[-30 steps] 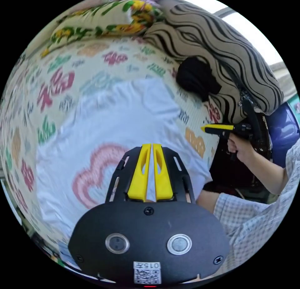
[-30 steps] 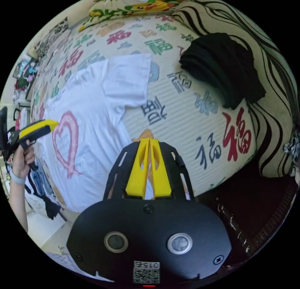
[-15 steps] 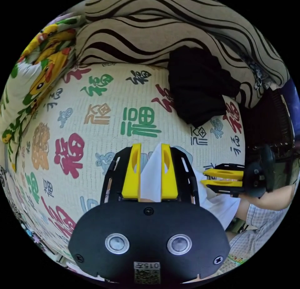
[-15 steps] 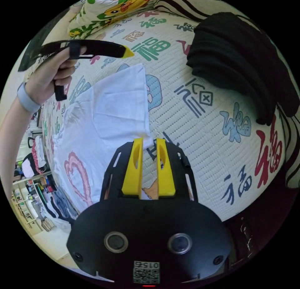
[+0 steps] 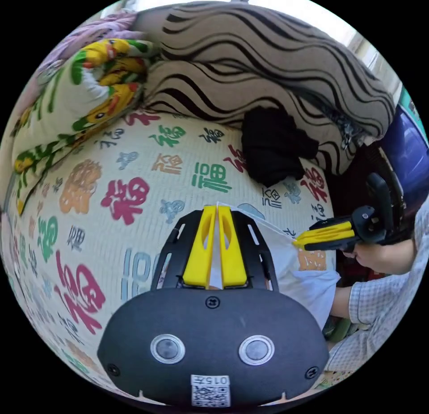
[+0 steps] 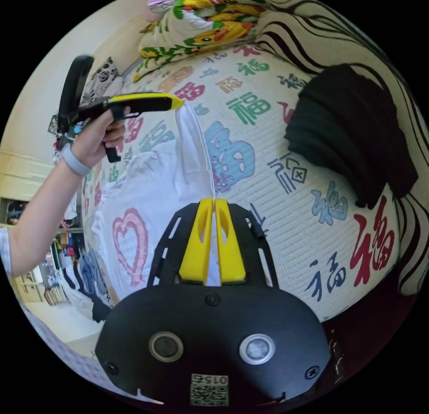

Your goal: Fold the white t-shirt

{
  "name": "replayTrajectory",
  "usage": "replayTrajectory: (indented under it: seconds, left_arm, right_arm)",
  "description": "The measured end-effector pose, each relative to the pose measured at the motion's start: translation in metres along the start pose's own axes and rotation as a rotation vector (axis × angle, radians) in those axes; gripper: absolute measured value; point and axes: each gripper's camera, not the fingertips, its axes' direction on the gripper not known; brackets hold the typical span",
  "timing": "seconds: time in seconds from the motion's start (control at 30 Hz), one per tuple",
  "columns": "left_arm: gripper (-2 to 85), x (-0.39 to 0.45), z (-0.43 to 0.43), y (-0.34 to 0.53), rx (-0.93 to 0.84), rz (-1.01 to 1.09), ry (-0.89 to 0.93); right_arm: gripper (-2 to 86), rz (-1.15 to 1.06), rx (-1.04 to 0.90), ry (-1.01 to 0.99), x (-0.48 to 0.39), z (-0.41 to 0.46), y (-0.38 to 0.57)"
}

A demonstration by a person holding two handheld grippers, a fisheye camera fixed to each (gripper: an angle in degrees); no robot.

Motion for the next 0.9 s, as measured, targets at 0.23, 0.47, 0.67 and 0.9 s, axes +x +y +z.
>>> replayTrajectory:
  seconds: [0.23, 0.47, 0.67, 0.9]
  left_arm:
    - [0.0, -0.026, -0.082, 0.145, 0.076, -0.32, -0.176]
    - [0.8, -0.039, -0.072, 0.244, -0.02, -0.574, -0.269]
    - [0.9, -0.037, -0.103, 0.236, 0.148, -0.553, -0.155]
    - [0.1, -0.052, -0.065, 0.241, -0.087, -0.562, -0.165]
  right_arm:
    - [-0.8, -0.225, -0.066, -0.137, -0.069, 0.009, 0.017]
    - [0.4, -0.378, -0.276, 0.005, -0.1, 0.095, 0.048]
    - [-0.8, -0.357, -0.23, -0.067, -0.077, 0.105, 0.025]
    - [-1.0, -0.422, -0.37, 0.106, -0.052, 0.197, 0.029]
